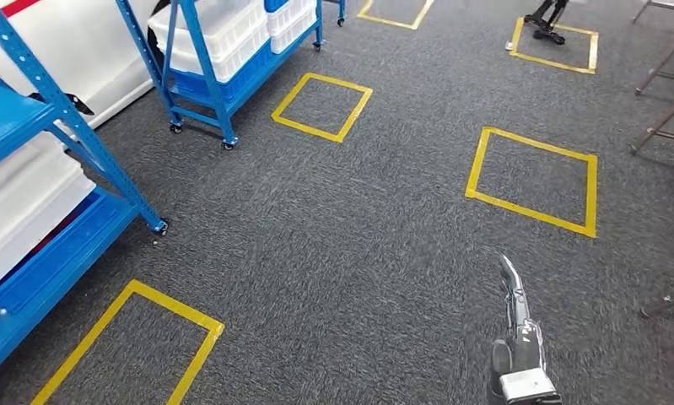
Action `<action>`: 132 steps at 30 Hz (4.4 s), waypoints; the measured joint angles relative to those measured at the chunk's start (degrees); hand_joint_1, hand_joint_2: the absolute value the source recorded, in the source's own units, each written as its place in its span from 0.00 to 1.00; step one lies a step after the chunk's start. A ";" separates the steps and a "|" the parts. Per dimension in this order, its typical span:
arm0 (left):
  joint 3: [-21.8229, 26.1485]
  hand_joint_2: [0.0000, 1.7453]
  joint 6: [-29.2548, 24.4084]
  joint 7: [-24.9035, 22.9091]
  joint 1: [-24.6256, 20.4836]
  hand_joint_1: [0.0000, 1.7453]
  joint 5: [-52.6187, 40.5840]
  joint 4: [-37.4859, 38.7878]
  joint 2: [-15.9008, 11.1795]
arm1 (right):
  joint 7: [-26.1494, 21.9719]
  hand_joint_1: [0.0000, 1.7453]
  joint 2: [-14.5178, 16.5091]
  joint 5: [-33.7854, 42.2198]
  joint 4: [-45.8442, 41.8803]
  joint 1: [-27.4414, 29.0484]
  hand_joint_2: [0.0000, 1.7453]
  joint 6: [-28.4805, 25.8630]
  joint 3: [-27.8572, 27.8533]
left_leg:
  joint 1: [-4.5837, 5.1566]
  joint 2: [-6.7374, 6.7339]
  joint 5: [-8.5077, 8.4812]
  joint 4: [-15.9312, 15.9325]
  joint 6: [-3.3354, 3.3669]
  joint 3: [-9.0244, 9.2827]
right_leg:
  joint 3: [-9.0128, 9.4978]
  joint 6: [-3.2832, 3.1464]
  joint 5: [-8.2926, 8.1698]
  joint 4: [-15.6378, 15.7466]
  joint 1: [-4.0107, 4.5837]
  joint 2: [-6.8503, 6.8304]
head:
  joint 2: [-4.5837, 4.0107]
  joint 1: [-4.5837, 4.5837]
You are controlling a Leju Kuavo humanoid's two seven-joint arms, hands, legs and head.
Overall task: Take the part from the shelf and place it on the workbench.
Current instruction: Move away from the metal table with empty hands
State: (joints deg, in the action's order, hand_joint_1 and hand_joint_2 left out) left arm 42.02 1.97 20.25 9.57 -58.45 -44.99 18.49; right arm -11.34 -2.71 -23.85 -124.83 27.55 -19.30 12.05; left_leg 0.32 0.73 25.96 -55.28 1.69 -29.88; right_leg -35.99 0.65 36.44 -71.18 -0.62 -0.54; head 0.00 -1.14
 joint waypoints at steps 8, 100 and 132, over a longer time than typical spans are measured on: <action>1.17 0.00 -1.70 -1.11 -0.50 0.00 -1.16 0.32 0.67 | 0.52 0.00 -0.38 0.03 -0.40 0.35 0.00 -0.74 0.05 | -0.35 5.68 0.87 -2.19 -1.93 -1.12 | 4.58 0.00 -7.53 11.83 -0.71 4.13 | 0.00 -0.03; -7.69 0.00 5.06 -5.96 2.95 0.00 16.67 -6.17 1.12 | 3.30 0.00 -0.34 8.58 4.24 -3.36 0.00 3.05 -0.64 | 0.17 1.13 3.14 -2.34 -1.44 0.15 | 3.99 0.30 -7.62 11.99 -0.39 0.71 | 0.00 -0.14; -6.99 0.00 5.13 -6.82 4.06 0.00 15.83 -6.18 1.46 | 1.66 0.00 0.69 9.00 6.94 -3.26 0.00 3.99 -1.21 | 0.64 1.04 8.62 -0.15 -0.58 10.58 | -3.84 -0.46 -15.73 11.08 0.46 0.85 | 0.00 -0.28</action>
State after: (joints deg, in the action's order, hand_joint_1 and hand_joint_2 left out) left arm 35.03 7.09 13.43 13.63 -42.62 -51.18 19.96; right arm -9.68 -2.02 -14.84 -117.89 24.28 -15.31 10.85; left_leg 0.96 1.77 34.58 -55.43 1.10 -19.29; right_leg -39.83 0.19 20.71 -60.10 -0.16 0.32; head 0.00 -1.42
